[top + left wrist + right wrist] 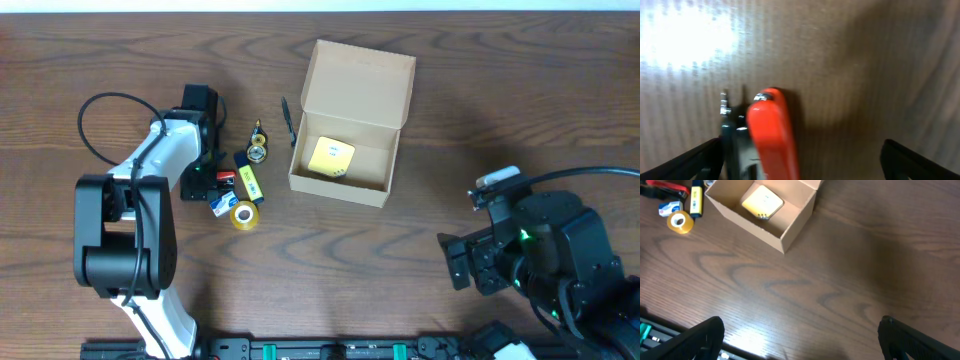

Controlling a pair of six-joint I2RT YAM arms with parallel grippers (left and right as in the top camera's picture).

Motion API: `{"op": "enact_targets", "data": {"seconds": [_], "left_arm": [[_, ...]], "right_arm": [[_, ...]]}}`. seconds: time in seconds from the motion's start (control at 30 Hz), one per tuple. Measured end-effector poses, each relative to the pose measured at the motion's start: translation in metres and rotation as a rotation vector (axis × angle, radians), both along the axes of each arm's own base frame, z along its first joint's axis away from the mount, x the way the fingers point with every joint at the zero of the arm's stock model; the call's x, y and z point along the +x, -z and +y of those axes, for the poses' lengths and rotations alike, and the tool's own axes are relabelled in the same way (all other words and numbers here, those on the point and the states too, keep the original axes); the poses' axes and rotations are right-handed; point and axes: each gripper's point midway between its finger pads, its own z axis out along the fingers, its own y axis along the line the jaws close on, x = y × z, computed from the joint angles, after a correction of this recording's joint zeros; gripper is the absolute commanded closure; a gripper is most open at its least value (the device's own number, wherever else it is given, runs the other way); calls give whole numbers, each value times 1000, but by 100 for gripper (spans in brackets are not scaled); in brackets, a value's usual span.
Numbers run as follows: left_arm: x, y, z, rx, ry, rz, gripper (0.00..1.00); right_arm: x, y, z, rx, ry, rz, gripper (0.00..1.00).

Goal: Pack container
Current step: 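Close the left gripper on the red stapler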

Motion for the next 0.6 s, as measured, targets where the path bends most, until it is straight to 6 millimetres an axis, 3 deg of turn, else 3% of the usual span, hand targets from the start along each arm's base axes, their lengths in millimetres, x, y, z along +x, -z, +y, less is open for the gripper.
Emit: {"op": "enact_targets", "data": {"seconds": [0.17,0.37,0.6], "left_arm": [[2,0,-1,-14,16,-7,17],[4,0,-5,-38,19,-14,44],[5,1,-11,-78,25,-16,58]], "right_arm": [[0,0,0,0,0,-1,1],[0,0,0,1,0,-1,1],[0,0,0,0,0,-1,1]]}}
